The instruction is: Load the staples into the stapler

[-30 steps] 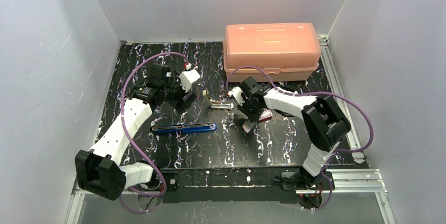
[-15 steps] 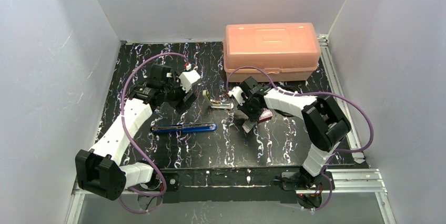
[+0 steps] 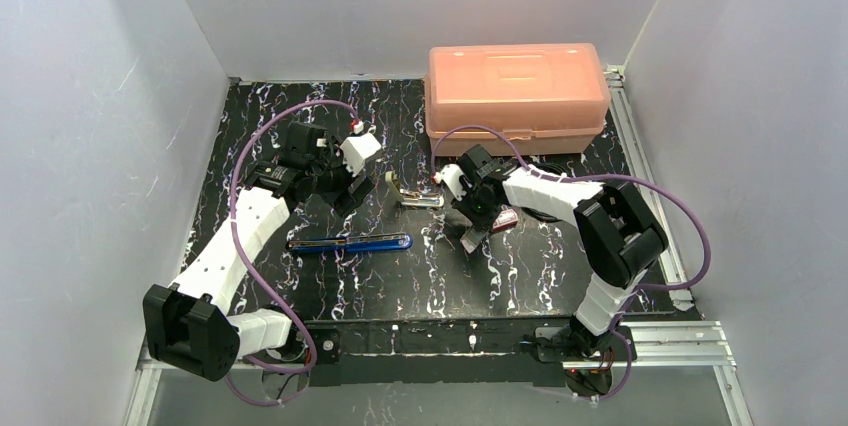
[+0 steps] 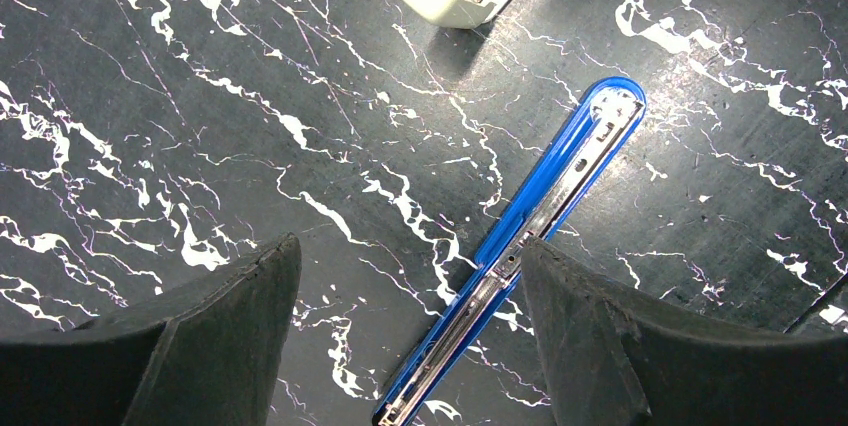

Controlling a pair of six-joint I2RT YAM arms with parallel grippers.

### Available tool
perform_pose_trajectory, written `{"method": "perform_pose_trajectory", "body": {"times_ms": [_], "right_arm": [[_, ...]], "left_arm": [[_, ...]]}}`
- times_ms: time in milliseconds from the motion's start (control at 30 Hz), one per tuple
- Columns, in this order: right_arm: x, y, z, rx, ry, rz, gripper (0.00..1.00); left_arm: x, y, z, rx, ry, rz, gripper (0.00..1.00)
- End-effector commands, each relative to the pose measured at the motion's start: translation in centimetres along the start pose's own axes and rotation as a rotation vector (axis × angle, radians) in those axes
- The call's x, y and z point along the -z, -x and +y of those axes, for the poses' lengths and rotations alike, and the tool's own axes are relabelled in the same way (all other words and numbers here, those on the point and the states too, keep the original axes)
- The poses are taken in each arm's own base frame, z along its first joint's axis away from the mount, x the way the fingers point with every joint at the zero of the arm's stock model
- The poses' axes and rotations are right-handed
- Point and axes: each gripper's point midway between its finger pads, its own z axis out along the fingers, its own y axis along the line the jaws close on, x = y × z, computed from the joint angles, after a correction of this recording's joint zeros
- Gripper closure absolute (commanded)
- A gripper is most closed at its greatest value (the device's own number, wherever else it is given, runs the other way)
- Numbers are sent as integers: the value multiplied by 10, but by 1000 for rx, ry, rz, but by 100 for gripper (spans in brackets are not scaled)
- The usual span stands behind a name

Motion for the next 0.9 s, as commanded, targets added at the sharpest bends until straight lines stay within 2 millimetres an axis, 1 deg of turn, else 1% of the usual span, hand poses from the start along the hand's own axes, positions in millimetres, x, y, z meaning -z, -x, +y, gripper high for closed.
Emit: {"method": "perform_pose_trajectory", "body": {"times_ms": [0,300,567,667,700,833,867], "right_arm": [[-5,-14,14,-12,66,41,75],[-9,-20,17,-10,79,57,74],[-8,-21,16,-8,69,55,85],[-7,-23,17,-14,69,57,86],[-7,-24,17,-15,69,58,85],[-6,-26,19,-15,74,63,73],[-7,-28,19,-17,76,67,72]], "left_arm": [[4,3,0,-8,2,-11,21],[4,2,1,-11,4,-9,21],[2,0,0,-9,2,-6,21],[2,0,0,-10,4,-6,21],[2,0,0,-11,3,-6,21],[2,-1,0,-11,4,-5,21],[2,-1,0,-10,3,-5,21]]}}
